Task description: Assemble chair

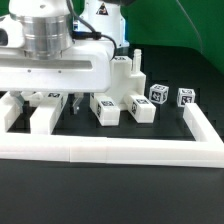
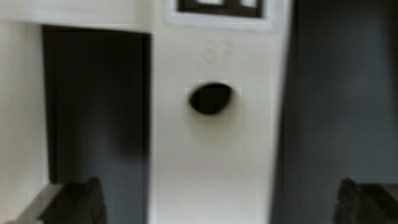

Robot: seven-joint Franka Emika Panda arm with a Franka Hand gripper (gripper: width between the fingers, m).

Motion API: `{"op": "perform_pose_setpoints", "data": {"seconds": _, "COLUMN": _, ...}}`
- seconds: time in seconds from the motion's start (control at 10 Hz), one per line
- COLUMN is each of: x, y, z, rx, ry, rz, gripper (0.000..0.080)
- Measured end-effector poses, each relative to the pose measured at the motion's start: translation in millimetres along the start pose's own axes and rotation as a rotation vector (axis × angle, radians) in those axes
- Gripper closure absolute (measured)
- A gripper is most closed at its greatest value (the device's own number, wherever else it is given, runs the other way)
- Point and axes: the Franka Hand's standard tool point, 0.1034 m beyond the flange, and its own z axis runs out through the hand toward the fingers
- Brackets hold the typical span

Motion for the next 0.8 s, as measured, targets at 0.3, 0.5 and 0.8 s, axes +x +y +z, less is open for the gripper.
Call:
{"op": "perform_pose_setpoints", "data": {"seconds": 0.3, "x": -0.2, "y": 0.2, "z": 0.4, "rx": 0.0, "ry": -0.002, "rz": 0.004, "gripper": 0.015}}
{"op": "perform_pose_setpoints", "data": {"seconds": 0.5, "x": -0.5, "y": 1.2, "z": 4.0, "rx": -0.002, "ry": -0.005, "rz": 0.005, "gripper": 0.015}}
{"op": "perform_pose_setpoints", "data": {"seconds": 0.8, "x": 4.7, "y": -2.1, "z": 7.9, "rx": -0.005, "ry": -0.005, "rz": 0.011, "gripper": 0.015}}
